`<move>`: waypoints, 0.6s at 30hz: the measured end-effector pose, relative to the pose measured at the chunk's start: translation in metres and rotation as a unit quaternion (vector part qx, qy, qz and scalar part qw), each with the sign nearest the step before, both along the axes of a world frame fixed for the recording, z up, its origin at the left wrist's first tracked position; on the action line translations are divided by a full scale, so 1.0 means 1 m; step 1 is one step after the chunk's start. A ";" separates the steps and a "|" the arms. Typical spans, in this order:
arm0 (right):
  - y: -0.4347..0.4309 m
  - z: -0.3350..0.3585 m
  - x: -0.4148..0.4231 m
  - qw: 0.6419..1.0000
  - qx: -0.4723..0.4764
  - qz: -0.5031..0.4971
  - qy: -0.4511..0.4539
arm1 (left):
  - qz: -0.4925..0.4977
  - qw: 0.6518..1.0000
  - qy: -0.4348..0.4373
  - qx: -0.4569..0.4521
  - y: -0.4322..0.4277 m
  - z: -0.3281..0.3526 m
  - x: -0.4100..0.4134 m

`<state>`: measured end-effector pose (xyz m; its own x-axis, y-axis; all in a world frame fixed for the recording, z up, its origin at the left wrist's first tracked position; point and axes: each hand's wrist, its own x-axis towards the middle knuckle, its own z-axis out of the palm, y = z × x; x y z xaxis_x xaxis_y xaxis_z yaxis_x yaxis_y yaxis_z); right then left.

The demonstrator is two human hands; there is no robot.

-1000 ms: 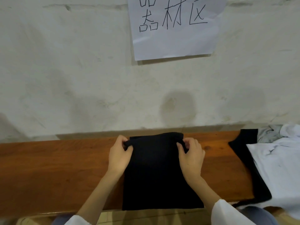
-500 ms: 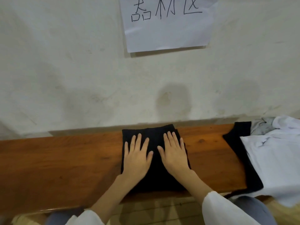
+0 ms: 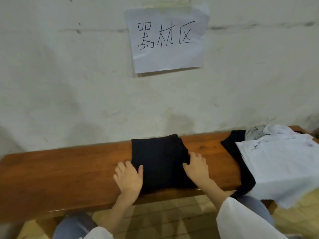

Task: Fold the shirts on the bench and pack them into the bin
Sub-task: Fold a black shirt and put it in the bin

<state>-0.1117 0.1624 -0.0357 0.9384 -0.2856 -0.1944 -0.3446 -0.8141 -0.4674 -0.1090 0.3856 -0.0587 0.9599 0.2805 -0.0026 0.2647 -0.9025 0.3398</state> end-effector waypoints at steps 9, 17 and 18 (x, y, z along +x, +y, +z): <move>0.002 -0.004 -0.021 0.988 0.114 -0.075 0.068 | -0.002 0.983 0.099 -0.158 0.013 0.005 -0.014; -0.007 0.014 -0.035 0.965 0.219 -0.125 -0.069 | 0.072 0.839 0.087 -0.533 -0.001 0.023 -0.016; -0.019 0.016 -0.040 0.964 0.223 -0.121 -0.080 | 0.069 0.815 0.097 -0.567 -0.009 0.026 -0.017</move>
<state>-0.1518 0.1431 -0.0199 0.8830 -0.4208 -0.2079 -0.3941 -0.4240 -0.8154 -0.1259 0.3763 -0.0323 0.8702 0.0974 -0.4830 0.4847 0.0064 0.8746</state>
